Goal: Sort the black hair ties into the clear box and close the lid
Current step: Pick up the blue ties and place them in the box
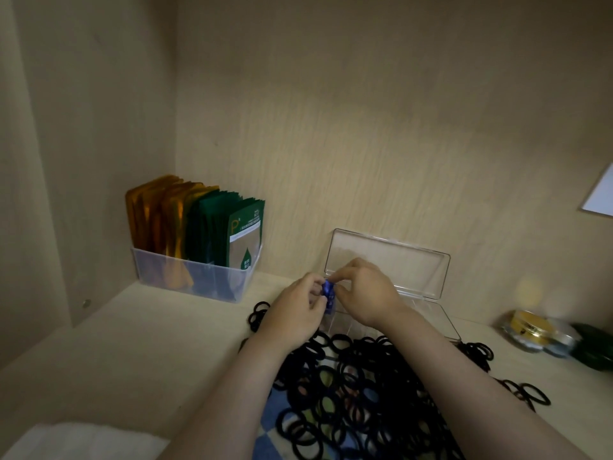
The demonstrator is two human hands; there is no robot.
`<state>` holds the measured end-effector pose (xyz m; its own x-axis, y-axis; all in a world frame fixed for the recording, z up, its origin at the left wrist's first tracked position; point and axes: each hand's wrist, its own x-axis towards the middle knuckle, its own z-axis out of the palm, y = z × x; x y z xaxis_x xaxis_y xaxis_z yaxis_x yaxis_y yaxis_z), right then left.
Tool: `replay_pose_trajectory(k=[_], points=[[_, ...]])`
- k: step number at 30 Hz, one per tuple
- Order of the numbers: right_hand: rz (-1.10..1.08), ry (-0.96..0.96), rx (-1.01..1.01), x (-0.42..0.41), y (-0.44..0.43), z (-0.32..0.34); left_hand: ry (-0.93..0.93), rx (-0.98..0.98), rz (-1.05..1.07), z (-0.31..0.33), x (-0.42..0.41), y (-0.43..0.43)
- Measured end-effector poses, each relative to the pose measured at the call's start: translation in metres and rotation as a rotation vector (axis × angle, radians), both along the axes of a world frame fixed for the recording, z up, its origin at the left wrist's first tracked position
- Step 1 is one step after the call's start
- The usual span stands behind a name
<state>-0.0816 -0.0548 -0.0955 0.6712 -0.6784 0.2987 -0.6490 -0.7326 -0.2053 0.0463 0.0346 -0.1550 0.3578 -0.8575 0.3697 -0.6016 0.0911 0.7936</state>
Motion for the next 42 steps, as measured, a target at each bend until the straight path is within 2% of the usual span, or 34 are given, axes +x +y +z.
replay_pose_trajectory(k=[4,9,15,19,25,30,33,37,39,42], points=[[-0.028,0.094,-0.022,0.008,-0.004,0.004,-0.029,-0.002,-0.002,0.0,0.002,-0.001],[-0.081,0.088,0.006,0.016,-0.012,0.007,-0.02,0.017,0.001,-0.001,0.003,-0.002],[-0.048,0.356,0.076,0.024,-0.01,0.02,-0.091,0.023,0.024,0.0,0.003,-0.003],[0.021,0.276,-0.017,0.012,-0.004,0.02,-0.148,0.036,0.048,0.001,0.003,-0.003],[0.005,0.379,-0.061,0.013,-0.001,0.001,-0.125,0.071,0.058,0.003,0.004,-0.003],[0.025,0.329,-0.105,0.006,0.002,-0.002,-0.162,0.078,0.052,0.005,0.003,0.002],[0.047,0.301,-0.016,0.002,0.004,-0.004,-0.191,0.091,0.041,0.006,0.004,0.003],[0.156,0.022,0.031,-0.019,0.01,0.006,-0.309,0.011,0.067,0.013,0.004,0.007],[0.194,-0.059,0.099,-0.034,0.015,0.013,-0.357,-0.049,0.084,0.023,0.001,0.013],[0.19,0.013,0.169,-0.055,0.022,0.016,-0.371,0.014,0.03,0.033,-0.01,0.022]])
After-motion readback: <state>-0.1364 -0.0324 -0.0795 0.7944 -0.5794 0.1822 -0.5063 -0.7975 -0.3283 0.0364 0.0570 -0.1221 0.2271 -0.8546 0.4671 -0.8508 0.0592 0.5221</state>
